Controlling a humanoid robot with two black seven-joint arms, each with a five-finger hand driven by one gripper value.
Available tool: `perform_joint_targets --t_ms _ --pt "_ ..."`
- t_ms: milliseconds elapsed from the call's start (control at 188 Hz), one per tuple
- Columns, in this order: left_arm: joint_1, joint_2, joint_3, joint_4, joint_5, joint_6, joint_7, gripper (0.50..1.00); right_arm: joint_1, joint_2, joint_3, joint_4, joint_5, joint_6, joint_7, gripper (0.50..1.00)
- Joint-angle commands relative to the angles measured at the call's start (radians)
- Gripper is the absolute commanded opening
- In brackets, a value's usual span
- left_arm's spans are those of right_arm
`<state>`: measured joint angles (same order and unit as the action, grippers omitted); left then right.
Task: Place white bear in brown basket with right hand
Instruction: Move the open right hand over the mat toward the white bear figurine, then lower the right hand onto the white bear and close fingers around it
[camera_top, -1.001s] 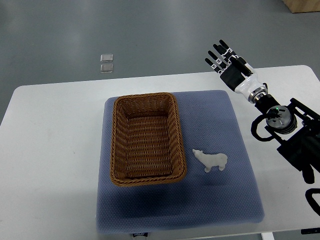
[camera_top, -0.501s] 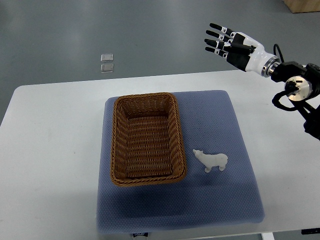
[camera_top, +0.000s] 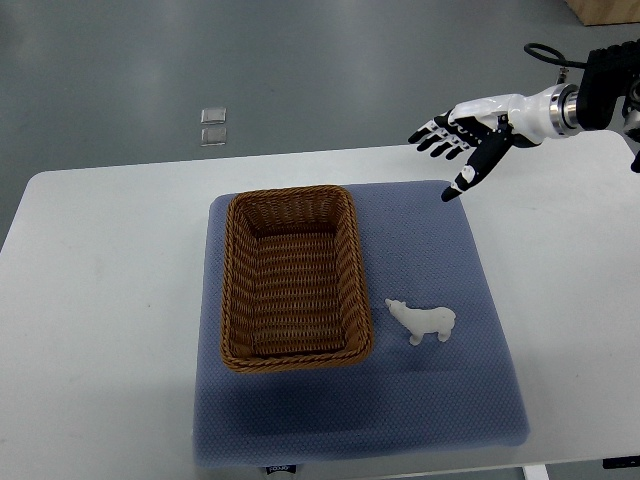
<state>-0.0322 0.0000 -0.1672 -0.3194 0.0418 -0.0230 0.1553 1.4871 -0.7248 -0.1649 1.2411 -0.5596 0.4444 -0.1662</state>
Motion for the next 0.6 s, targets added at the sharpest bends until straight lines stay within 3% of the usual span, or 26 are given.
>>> perform_joint_targets --t_ms 0,218,383,596 --pt "-0.003 0.000 0.001 -0.003 0.001 -0.002 0.000 1.000 0.130 -0.021 -0.125 0.093 0.015 0.004 -0.038 0.928" --pt "-0.005 0.000 0.002 -0.001 0.003 -0.003 0.001 1.000 0.179 -0.087 -0.159 0.224 0.167 0.004 -0.044 0.928" --pt "-0.005 0.000 0.000 0.000 0.001 -0.002 0.001 1.000 0.117 -0.116 -0.157 0.279 0.268 -0.010 -0.036 0.926" --pt "0.005 0.000 -0.002 0.017 0.000 -0.002 0.001 1.000 -0.077 -0.107 -0.073 0.279 0.299 -0.145 -0.030 0.924"
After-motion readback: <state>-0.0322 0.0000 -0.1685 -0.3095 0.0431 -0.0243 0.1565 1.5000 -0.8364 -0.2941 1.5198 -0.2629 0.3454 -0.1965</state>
